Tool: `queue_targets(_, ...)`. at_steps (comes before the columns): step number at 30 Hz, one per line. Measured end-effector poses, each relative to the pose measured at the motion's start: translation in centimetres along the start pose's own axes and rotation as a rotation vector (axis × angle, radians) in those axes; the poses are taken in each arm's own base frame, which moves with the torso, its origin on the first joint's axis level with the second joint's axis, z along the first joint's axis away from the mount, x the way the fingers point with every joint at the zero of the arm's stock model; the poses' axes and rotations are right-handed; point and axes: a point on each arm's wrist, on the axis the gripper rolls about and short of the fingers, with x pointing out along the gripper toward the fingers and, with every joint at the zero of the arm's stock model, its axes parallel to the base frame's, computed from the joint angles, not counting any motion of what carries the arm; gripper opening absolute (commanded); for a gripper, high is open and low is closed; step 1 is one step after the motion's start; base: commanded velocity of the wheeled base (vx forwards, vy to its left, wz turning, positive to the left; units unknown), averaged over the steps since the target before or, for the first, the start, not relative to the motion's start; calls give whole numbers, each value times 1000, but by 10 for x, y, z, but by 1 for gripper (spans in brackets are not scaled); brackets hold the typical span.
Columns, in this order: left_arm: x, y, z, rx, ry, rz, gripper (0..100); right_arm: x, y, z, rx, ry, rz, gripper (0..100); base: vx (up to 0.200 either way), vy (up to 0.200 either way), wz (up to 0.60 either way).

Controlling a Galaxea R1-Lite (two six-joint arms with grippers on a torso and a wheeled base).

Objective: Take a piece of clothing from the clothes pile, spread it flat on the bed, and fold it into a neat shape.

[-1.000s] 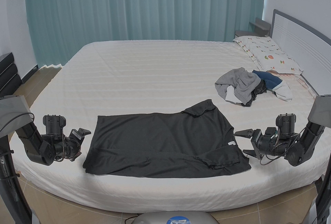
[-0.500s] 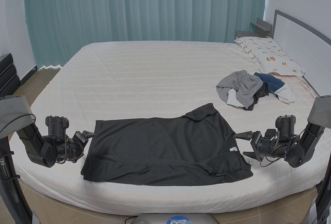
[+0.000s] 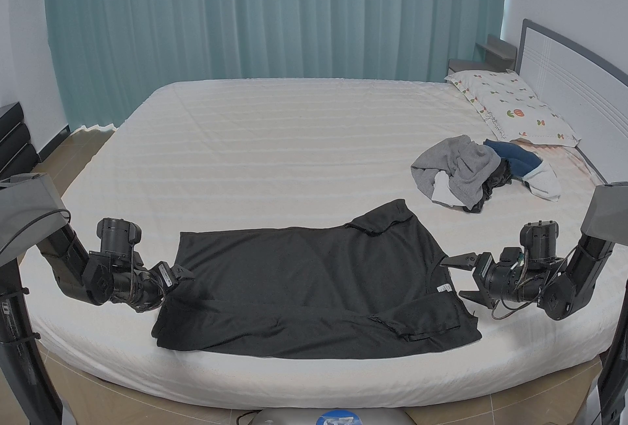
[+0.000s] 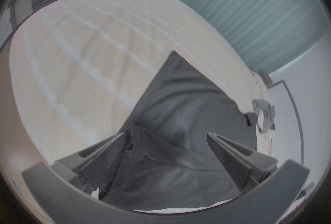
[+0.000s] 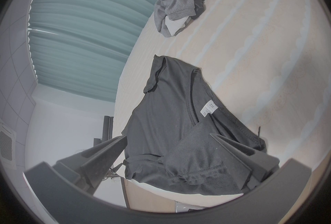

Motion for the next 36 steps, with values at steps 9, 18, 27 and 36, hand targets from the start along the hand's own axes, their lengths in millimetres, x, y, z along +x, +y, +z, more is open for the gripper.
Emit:
queue_targets(9, 8, 3, 2, 91, 28, -8, 100, 3, -3, -1, -15, 3, -12, 100, 0, 0, 0)
queue_targets(18, 8, 8, -4, 85, 48, 7, 100, 6, -9, -3, -46, -11, -50, 100, 0, 0, 0)
queue_targets(27, 12, 7, -5, 72, 55, 10, 100, 8, -10, -3, -43, -7, -52, 100, 0, 0, 0)
queue_targets(36, 16, 5, -4, 27, 53, 10, 0, 8, -10, -4, -43, -5, -53, 100, 0, 0, 0)
